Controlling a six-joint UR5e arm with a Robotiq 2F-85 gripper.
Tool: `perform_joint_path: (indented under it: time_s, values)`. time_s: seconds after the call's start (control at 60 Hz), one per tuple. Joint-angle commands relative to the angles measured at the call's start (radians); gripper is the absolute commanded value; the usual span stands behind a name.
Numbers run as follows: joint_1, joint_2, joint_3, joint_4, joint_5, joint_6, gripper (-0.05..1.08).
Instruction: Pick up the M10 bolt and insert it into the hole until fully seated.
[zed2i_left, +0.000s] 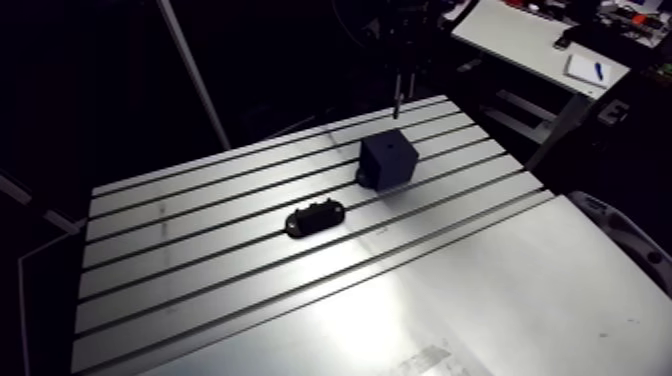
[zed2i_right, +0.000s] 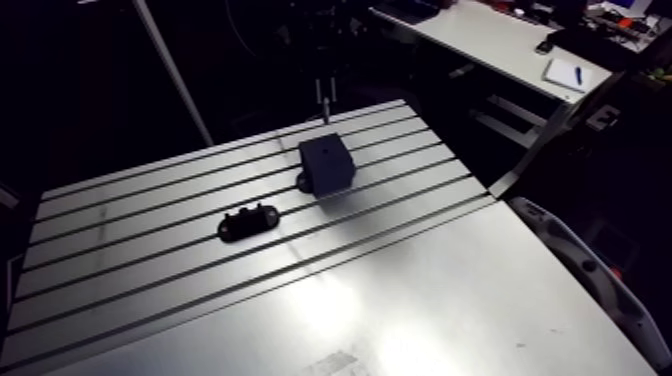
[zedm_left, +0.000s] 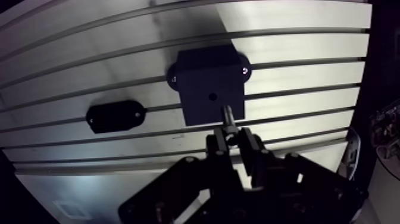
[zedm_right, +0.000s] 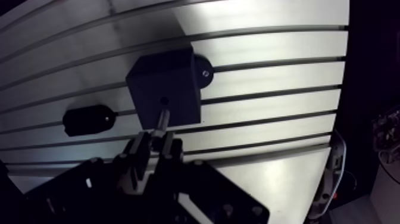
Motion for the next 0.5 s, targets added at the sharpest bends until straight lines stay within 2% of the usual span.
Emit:
perform_joint_path:
  time_s: [0.017, 0.5]
  values:
    - [-0.002, 0.010, -0.005, 0.014, -0.001, 0.013, 1.08]
    - [-0.002, 0.024, -0.002, 0.023, -0.002, 0.014, 1.08]
